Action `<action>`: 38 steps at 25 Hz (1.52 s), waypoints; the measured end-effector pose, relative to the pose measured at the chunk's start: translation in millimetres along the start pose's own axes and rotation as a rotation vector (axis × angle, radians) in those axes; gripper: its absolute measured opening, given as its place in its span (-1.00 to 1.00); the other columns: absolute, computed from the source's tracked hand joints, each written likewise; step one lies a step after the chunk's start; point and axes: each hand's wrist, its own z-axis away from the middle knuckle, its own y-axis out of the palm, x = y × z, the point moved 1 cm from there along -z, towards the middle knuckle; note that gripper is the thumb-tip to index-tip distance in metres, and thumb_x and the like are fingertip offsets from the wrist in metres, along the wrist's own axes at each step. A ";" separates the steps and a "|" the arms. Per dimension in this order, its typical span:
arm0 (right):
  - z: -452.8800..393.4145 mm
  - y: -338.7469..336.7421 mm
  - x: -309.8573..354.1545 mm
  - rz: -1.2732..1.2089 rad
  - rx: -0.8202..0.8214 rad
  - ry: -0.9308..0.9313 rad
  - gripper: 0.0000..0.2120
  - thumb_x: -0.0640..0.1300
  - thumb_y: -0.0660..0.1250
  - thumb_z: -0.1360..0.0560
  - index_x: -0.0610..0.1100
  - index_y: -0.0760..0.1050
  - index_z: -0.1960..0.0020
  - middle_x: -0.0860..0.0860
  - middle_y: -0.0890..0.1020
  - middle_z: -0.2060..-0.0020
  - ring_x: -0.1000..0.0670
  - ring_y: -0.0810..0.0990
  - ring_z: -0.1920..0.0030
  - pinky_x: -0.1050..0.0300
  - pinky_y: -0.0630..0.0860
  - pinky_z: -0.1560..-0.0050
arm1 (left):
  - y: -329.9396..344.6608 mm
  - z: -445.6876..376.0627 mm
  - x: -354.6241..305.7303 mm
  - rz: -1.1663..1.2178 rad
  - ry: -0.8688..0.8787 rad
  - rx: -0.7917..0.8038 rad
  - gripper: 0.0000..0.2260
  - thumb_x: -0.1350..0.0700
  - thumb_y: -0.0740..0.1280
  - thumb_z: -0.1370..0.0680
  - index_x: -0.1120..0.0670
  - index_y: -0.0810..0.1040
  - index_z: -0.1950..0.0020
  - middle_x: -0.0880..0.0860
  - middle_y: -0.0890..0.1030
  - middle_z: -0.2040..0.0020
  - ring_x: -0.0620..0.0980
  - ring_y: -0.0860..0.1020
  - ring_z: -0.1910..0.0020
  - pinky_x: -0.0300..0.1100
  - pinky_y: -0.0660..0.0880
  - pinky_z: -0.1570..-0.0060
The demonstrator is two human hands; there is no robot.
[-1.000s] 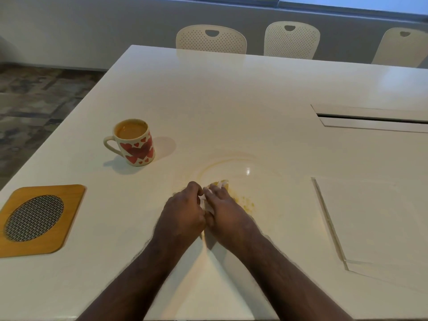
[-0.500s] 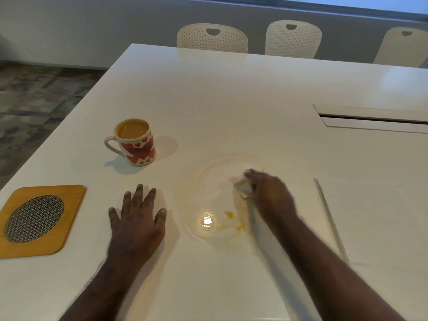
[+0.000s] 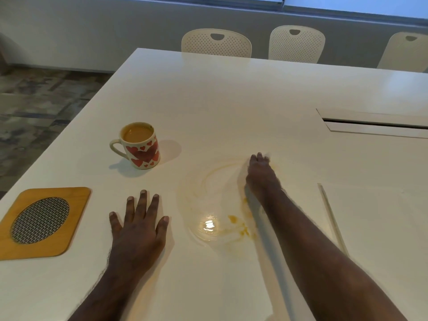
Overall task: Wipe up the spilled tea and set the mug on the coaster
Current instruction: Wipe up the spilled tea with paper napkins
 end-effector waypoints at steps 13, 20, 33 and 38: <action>122.6 27.1 76.2 -0.052 0.102 -0.721 -0.36 -0.37 0.07 -0.55 -0.09 0.06 -0.59 -0.03 0.00 -0.60 -0.03 0.01 -0.58 0.04 0.16 -0.47 | 0.3 2.2 0.1 0.007 0.006 -0.033 -0.38 -0.21 -0.28 -0.52 -0.11 -0.20 -0.58 -0.03 -0.22 -0.60 0.04 -0.23 -0.57 0.26 -0.19 -0.48; 36.7 -28.4 -79.3 0.035 0.019 -0.139 -0.50 -0.28 0.01 -0.66 -0.26 0.02 -0.57 -0.18 0.01 -0.58 -0.06 -0.01 -0.58 0.21 -0.05 -0.46 | -0.8 3.5 -0.9 0.015 0.008 -0.027 -0.37 -0.22 -0.28 -0.52 -0.10 -0.18 -0.59 -0.02 -0.21 -0.60 0.05 -0.22 -0.57 0.28 -0.18 -0.48; 191.0 29.6 -9.6 0.067 0.015 -0.546 -0.45 -0.01 -0.04 -0.67 -0.17 -0.02 -0.60 -0.08 -0.15 -0.57 -0.09 -0.14 -0.58 0.04 -0.03 -0.53 | 0.0 0.8 -0.6 0.006 -0.001 -0.027 -0.37 -0.22 -0.26 -0.52 -0.10 -0.16 -0.59 -0.01 -0.19 -0.61 0.05 -0.20 -0.58 0.28 -0.19 -0.48; 117.1 -3.6 -39.8 -0.058 0.085 -0.110 -0.44 0.00 -0.08 -0.69 -0.19 -0.16 -0.59 -0.07 -0.22 -0.59 -0.04 -0.26 -0.57 0.04 -0.12 -0.53 | 1.1 1.4 -1.1 0.011 0.008 -0.033 -0.38 -0.22 -0.26 -0.53 -0.10 -0.17 -0.59 -0.02 -0.19 -0.61 0.05 -0.21 -0.58 0.28 -0.19 -0.47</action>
